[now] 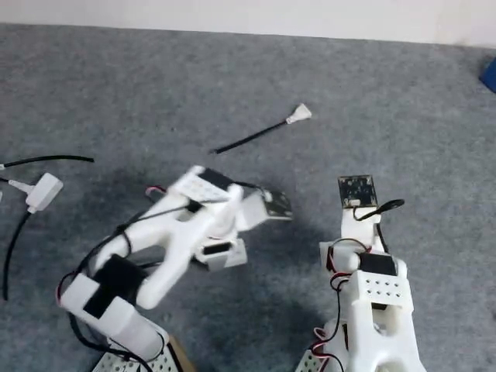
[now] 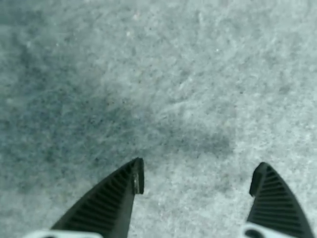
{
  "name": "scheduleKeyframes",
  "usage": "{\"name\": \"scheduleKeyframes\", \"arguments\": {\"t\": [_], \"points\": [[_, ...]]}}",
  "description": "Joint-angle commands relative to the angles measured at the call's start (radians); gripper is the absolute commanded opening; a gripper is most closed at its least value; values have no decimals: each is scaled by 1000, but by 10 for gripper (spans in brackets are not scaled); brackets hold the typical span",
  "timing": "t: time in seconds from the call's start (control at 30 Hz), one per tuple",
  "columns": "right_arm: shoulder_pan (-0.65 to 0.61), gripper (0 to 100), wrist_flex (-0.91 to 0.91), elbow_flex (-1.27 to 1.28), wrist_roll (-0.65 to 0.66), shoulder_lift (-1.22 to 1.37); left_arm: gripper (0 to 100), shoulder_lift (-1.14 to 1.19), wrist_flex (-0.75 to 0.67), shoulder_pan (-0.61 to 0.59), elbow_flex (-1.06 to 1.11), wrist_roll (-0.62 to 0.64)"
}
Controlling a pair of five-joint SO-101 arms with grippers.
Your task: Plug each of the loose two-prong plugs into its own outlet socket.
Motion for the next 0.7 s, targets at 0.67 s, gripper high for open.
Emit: {"name": "scheduleKeyframes", "arguments": {"t": [0.67], "points": [[-8, 336, 4, -5, 15, -10, 7, 13, -35, -79, 21, -29]]}}
